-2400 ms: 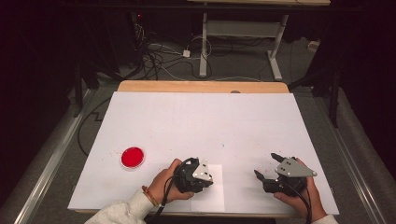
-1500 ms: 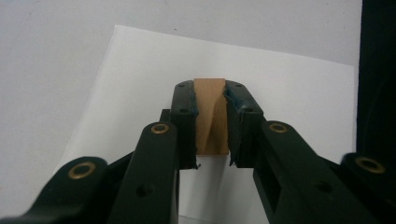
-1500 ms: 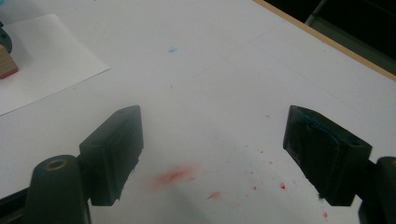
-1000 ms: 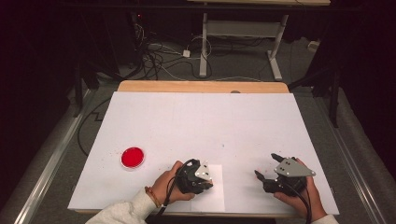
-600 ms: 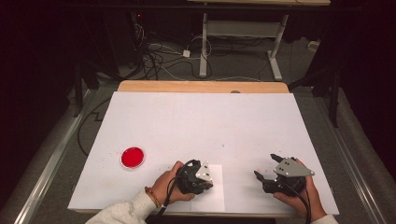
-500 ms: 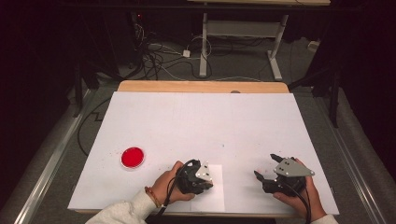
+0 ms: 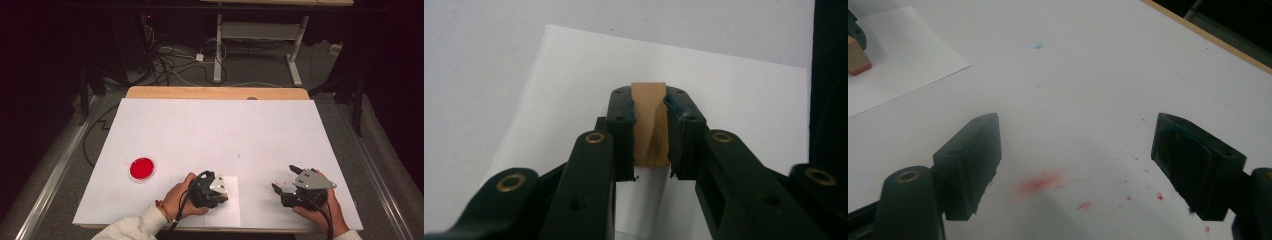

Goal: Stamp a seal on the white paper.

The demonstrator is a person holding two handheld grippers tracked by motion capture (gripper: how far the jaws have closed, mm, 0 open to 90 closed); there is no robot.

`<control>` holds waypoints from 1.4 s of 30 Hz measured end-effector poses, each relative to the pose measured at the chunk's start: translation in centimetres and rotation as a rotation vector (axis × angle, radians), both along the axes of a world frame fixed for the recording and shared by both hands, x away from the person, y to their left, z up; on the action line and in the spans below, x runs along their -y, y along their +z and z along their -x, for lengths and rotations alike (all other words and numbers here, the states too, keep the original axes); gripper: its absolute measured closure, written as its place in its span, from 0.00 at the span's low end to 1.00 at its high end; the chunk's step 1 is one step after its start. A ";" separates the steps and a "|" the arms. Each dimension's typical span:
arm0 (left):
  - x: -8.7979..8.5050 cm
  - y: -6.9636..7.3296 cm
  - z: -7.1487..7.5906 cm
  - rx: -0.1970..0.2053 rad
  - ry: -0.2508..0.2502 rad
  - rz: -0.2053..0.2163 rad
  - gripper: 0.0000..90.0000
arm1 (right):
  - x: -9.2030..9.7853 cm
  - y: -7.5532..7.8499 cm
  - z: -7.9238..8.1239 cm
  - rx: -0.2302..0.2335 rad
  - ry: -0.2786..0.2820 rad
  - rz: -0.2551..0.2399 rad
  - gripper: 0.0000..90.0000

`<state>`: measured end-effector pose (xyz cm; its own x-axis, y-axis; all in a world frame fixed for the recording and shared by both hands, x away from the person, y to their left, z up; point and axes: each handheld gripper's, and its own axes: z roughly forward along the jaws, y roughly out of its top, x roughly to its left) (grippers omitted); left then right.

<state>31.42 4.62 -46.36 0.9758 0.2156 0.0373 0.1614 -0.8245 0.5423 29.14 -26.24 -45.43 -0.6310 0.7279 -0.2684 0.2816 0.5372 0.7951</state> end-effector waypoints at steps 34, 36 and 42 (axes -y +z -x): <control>-4.3 3.6 -0.8 0.076 0.105 0.105 0.82 | -0.3 0.2 -0.3 0.004 0.012 -0.003 0.22; -4.5 3.7 -0.9 0.076 0.106 0.102 0.82 | -0.3 0.2 -0.4 0.004 0.012 -0.007 0.22; -4.9 3.9 -1.0 0.084 0.117 0.103 0.82 | -0.3 0.2 -0.4 0.005 0.014 -0.001 0.23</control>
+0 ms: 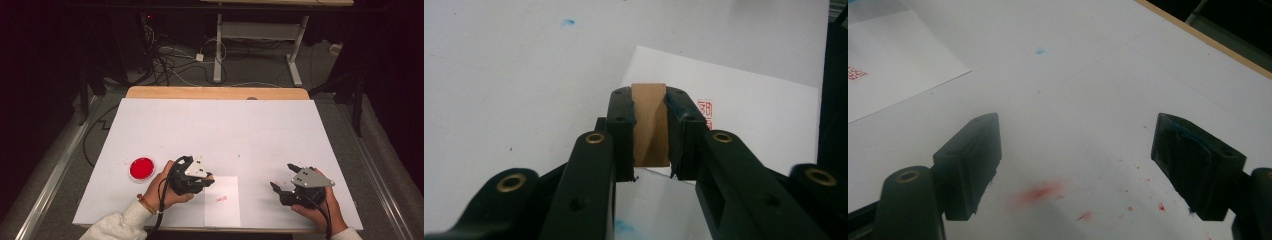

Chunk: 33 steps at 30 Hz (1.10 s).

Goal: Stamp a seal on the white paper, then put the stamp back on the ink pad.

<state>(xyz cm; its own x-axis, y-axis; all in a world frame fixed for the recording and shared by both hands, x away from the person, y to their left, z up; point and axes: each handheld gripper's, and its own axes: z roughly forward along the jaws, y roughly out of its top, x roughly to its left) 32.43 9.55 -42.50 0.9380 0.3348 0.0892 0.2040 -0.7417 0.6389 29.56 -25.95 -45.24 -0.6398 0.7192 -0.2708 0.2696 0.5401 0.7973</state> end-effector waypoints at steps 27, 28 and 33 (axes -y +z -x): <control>-9.4 1.3 -0.5 0.043 0.261 0.048 0.82 | -0.2 0.2 -0.4 0.003 0.009 -0.014 0.23; -9.9 1.3 -0.5 0.044 0.274 0.052 0.82 | -0.3 0.1 -0.4 0.002 0.010 -0.012 0.23; -11.9 0.8 -0.5 0.047 0.334 0.042 0.82 | -0.2 0.3 -0.2 0.010 0.013 -0.015 0.23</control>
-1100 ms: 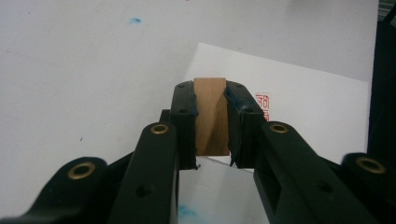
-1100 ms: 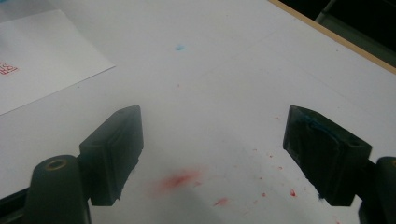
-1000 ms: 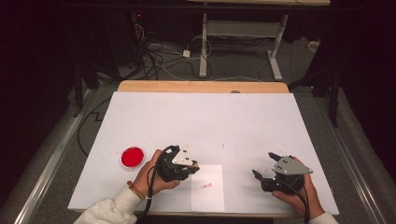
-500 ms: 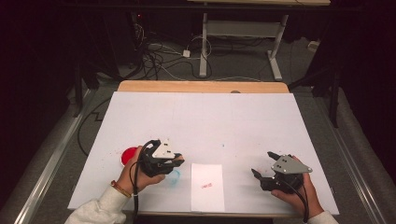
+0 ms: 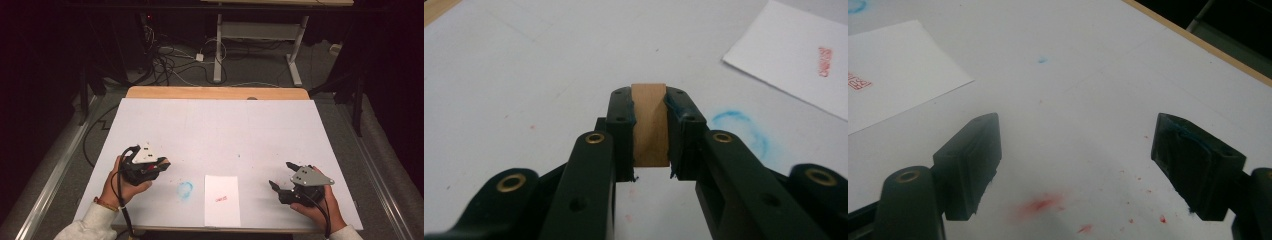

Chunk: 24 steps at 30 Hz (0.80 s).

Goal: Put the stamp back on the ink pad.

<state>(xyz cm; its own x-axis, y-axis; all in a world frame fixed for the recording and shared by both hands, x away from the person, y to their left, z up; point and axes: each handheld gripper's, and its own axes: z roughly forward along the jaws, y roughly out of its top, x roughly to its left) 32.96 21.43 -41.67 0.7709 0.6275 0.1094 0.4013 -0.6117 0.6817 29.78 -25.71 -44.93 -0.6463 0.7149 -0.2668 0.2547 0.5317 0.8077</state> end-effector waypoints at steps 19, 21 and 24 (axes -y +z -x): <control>-5.1 -3.1 -1.6 -0.073 0.155 -0.047 0.82 | 0.2 0.0 0.6 0.007 -0.001 0.015 0.23; -5.3 -3.4 -1.8 -0.091 0.158 -0.049 0.82 | 0.2 -0.1 0.6 0.004 -0.001 0.019 0.23; -5.4 -3.8 -2.1 -0.114 0.161 -0.055 0.82 | 0.2 -0.1 0.7 0.004 -0.001 0.019 0.23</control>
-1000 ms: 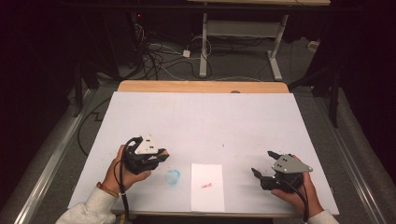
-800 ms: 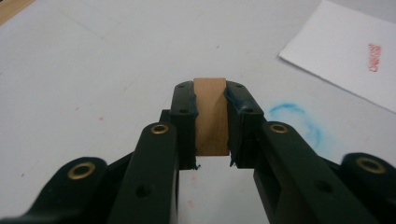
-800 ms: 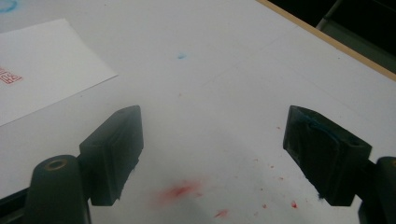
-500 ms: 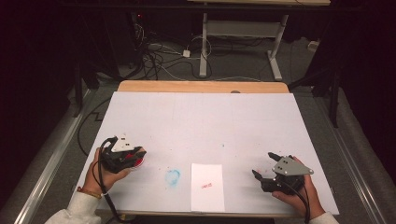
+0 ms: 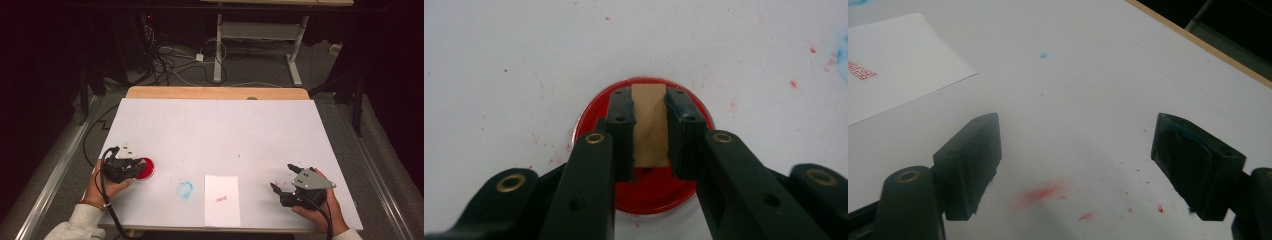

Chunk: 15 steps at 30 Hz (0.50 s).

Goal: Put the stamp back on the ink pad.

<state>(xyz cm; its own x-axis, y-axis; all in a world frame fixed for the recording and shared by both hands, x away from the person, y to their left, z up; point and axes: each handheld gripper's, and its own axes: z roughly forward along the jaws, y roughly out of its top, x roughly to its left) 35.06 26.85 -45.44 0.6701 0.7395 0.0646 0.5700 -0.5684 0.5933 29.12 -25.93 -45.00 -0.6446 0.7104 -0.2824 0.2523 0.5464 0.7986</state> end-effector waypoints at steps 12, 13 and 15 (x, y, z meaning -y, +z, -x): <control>-0.2 -0.2 -0.2 -0.011 0.025 0.020 0.79 | 0.0 0.0 0.0 -0.003 0.006 0.008 0.23; -0.2 -0.1 -0.2 -0.009 0.025 0.020 0.77 | 0.0 0.0 0.0 -0.002 0.007 0.006 0.23; -0.2 -0.1 -0.1 -0.009 0.022 0.019 0.75 | 0.0 0.0 0.0 0.001 0.009 0.003 0.23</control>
